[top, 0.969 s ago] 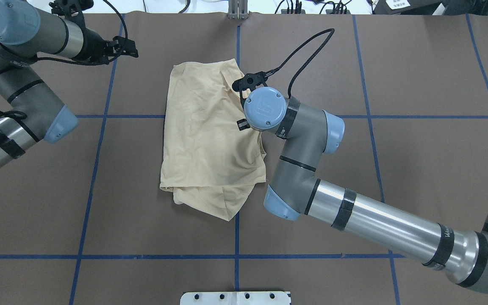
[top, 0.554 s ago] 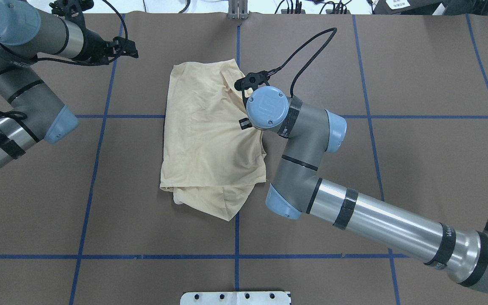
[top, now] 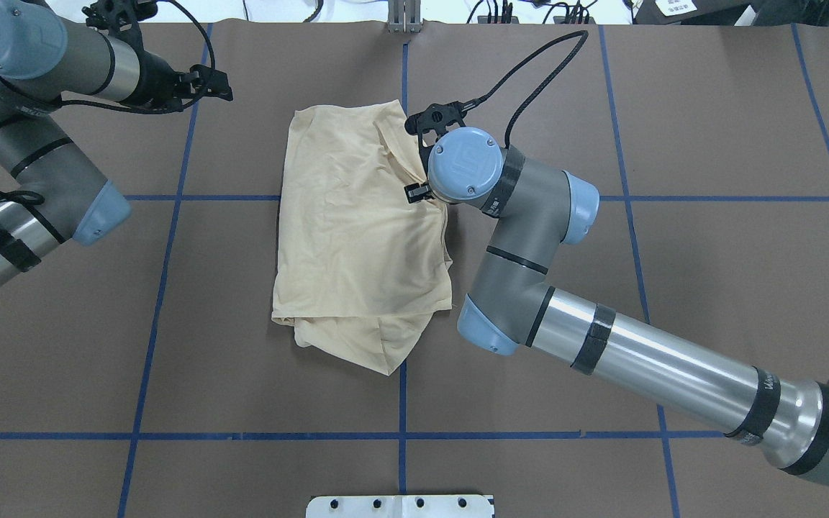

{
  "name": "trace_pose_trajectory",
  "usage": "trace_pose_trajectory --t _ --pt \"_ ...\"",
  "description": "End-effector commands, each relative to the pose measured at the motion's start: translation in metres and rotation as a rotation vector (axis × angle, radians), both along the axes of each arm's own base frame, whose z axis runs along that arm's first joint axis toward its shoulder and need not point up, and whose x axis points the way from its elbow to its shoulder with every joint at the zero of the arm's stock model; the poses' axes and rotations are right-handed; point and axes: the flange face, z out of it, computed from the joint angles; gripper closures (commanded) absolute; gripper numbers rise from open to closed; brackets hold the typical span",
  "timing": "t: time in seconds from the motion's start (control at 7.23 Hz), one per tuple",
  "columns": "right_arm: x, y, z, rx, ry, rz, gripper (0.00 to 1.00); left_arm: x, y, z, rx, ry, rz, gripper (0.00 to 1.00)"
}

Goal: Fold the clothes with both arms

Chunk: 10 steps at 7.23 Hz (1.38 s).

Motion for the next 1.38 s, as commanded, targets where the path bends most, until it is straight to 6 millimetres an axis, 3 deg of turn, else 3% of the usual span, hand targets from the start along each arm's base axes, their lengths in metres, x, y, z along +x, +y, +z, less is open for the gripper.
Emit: trace_pose_trajectory --t 0.0,0.28,0.55,1.25 --pt "0.003 -0.016 -0.018 0.006 -0.017 0.015 0.0 -0.001 0.0 0.002 -0.001 -0.001 -0.001 0.0" --pt "-0.018 -0.046 -0.046 -0.004 0.003 0.028 0.0 -0.002 0.001 -0.001 0.008 0.009 -0.003 0.0" --pt "-0.039 -0.068 -0.035 0.006 0.01 0.04 0.0 -0.002 0.001 0.0 0.006 0.007 -0.003 0.0" --pt "-0.053 -0.074 -0.031 -0.003 0.047 0.032 0.0 -0.003 0.002 0.008 -0.001 0.001 -0.002 0.0"
